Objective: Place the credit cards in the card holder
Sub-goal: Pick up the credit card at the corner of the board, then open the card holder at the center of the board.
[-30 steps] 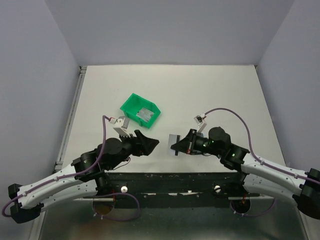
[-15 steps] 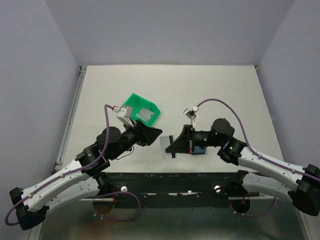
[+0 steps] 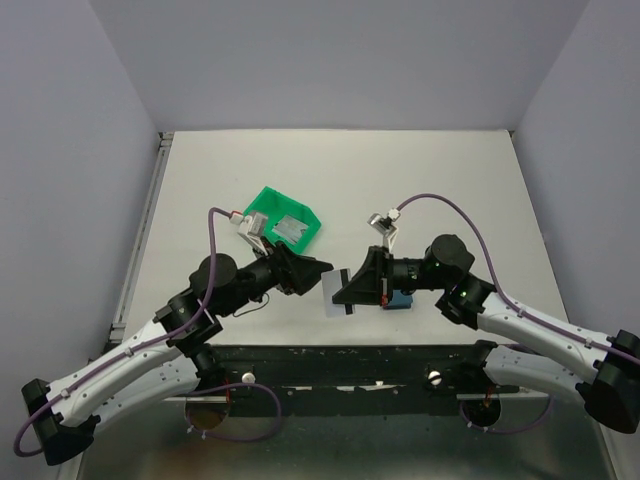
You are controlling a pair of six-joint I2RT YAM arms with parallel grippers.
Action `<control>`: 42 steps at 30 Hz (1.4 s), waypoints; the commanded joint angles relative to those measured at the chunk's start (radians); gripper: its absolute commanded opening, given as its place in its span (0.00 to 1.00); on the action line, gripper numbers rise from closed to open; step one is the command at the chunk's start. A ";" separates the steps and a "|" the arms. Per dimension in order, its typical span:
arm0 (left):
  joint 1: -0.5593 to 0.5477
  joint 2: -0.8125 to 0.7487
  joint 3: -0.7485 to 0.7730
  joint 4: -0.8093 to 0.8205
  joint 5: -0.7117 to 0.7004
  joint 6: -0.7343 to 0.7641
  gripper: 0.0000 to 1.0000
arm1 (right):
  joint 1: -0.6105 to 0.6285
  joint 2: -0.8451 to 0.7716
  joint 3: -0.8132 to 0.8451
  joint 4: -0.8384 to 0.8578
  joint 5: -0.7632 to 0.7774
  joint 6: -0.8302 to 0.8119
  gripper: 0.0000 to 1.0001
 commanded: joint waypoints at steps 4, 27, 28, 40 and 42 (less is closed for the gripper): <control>0.003 -0.032 0.010 0.058 0.038 -0.042 0.78 | -0.009 0.010 0.037 -0.042 -0.031 -0.027 0.01; 0.012 -0.021 0.021 0.096 0.091 -0.059 0.70 | -0.007 0.030 0.054 -0.019 -0.080 -0.037 0.01; 0.012 -0.018 0.015 0.107 0.102 -0.063 0.68 | -0.007 0.033 0.054 0.000 -0.080 -0.030 0.01; 0.012 0.009 0.005 0.161 0.194 -0.071 0.53 | -0.041 0.050 0.025 0.105 0.000 0.020 0.00; 0.012 0.012 0.001 0.167 0.202 -0.070 0.41 | -0.052 0.037 0.019 0.106 0.014 0.022 0.00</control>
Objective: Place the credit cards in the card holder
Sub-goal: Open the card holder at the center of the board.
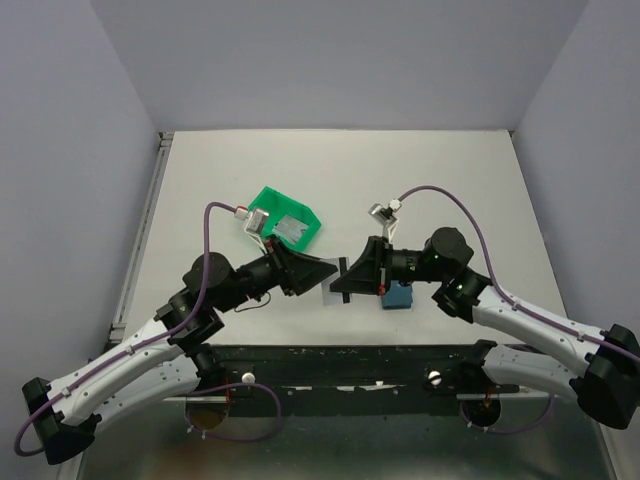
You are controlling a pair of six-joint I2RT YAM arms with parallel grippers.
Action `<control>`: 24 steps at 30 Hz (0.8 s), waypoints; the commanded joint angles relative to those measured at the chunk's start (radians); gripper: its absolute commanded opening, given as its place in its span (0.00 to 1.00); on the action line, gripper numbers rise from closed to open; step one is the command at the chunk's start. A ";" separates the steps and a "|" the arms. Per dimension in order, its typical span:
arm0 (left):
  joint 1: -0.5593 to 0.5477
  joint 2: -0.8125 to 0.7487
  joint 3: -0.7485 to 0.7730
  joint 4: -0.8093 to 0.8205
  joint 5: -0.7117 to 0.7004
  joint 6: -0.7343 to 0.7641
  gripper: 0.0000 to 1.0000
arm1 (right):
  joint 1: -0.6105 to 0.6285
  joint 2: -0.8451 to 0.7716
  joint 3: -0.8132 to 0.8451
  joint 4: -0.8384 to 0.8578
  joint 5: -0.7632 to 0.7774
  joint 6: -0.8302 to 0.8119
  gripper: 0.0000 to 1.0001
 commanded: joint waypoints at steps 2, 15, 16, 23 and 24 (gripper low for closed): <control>0.004 0.001 -0.018 0.048 0.056 -0.003 0.29 | -0.028 -0.029 -0.019 0.048 0.057 0.020 0.01; 0.004 -0.001 -0.061 0.129 -0.023 -0.076 0.00 | -0.039 -0.098 -0.031 0.034 0.137 0.029 0.39; 0.004 -0.007 -0.070 0.144 -0.028 -0.086 0.00 | -0.040 -0.110 -0.028 0.026 0.154 0.026 0.40; 0.004 -0.030 -0.087 0.166 -0.080 -0.101 0.00 | -0.040 -0.110 0.008 0.003 0.152 0.029 0.34; 0.004 -0.032 -0.086 0.171 -0.085 -0.101 0.00 | -0.040 -0.109 0.007 0.005 0.149 0.029 0.34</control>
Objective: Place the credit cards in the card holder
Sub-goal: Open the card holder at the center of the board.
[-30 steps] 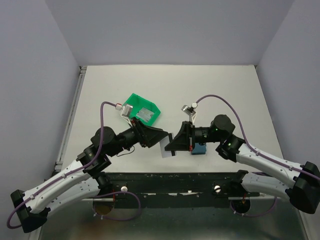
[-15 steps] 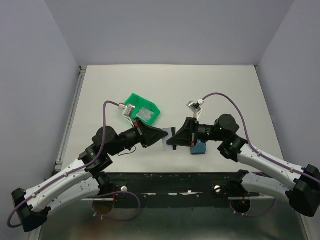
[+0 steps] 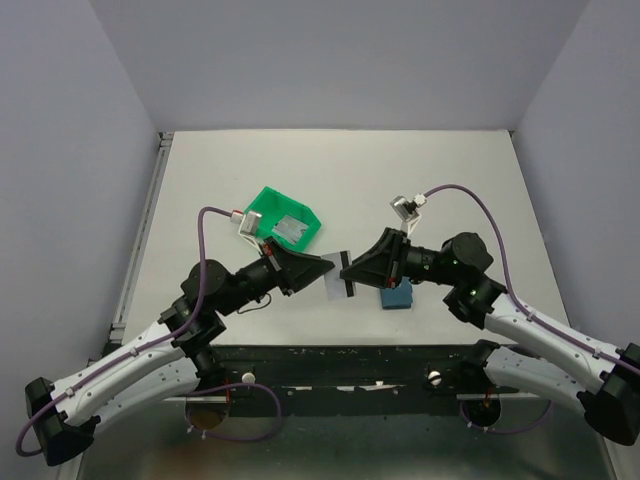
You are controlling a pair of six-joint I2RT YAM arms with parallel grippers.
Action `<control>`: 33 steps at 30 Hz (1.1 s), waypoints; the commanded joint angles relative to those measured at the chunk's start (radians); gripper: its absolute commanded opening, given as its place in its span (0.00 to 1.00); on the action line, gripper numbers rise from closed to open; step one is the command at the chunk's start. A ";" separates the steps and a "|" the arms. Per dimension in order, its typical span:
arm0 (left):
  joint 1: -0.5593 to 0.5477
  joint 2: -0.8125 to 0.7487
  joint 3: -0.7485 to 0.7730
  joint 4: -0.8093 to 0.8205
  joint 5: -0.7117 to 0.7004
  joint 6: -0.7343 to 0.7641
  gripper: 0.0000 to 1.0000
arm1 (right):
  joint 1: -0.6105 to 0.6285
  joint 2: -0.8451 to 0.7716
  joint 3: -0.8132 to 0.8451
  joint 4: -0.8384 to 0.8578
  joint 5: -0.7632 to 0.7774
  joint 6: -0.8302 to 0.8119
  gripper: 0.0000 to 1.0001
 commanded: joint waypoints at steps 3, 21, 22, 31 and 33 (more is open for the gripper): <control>0.003 -0.011 -0.009 0.041 -0.066 -0.010 0.00 | -0.008 -0.001 0.026 -0.008 0.015 0.003 0.33; 0.009 0.033 0.034 -0.190 -0.215 0.031 0.62 | -0.058 -0.026 0.284 -1.051 0.594 -0.213 0.00; 0.009 0.059 0.045 -0.210 -0.220 0.039 0.64 | -0.084 -0.004 0.313 -1.159 0.635 -0.226 0.00; 0.015 0.323 0.114 -0.257 -0.160 0.079 0.68 | -0.370 0.146 0.253 -1.425 0.705 -0.408 0.00; 0.015 0.357 0.111 -0.247 -0.120 0.085 0.67 | -0.382 0.187 0.244 -1.430 0.724 -0.433 0.00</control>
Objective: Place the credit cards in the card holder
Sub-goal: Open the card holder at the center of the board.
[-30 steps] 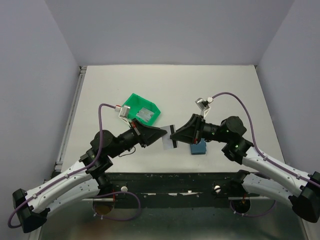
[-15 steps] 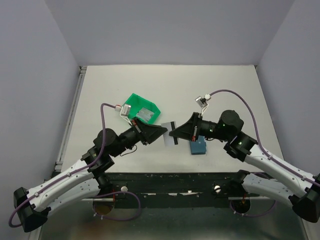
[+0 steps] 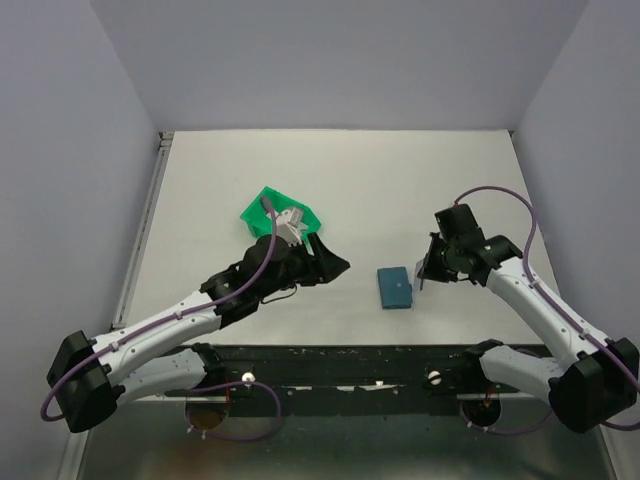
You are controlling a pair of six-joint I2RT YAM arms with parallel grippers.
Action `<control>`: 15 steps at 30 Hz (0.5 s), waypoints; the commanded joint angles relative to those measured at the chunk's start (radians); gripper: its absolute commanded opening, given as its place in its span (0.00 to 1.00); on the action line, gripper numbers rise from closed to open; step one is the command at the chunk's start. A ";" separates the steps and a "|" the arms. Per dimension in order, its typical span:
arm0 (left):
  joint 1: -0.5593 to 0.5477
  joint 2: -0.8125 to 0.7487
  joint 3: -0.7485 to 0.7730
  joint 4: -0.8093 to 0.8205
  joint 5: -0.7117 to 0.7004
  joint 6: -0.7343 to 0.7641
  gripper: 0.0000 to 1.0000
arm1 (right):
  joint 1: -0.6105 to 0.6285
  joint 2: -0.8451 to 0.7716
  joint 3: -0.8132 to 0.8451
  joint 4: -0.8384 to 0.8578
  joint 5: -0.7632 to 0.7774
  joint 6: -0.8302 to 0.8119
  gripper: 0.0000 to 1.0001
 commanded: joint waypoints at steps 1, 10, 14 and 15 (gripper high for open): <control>0.005 0.065 0.017 0.018 0.059 0.044 0.67 | -0.026 0.072 -0.022 -0.143 0.090 -0.115 0.00; 0.012 0.396 0.019 0.197 0.186 0.104 0.30 | -0.029 0.145 -0.047 -0.042 0.041 -0.181 0.00; 0.010 0.553 0.055 0.294 0.241 0.116 0.14 | -0.033 0.164 -0.075 -0.002 0.024 -0.207 0.00; 0.010 0.589 0.072 0.306 0.250 0.115 0.11 | -0.033 0.168 -0.081 0.008 0.018 -0.212 0.00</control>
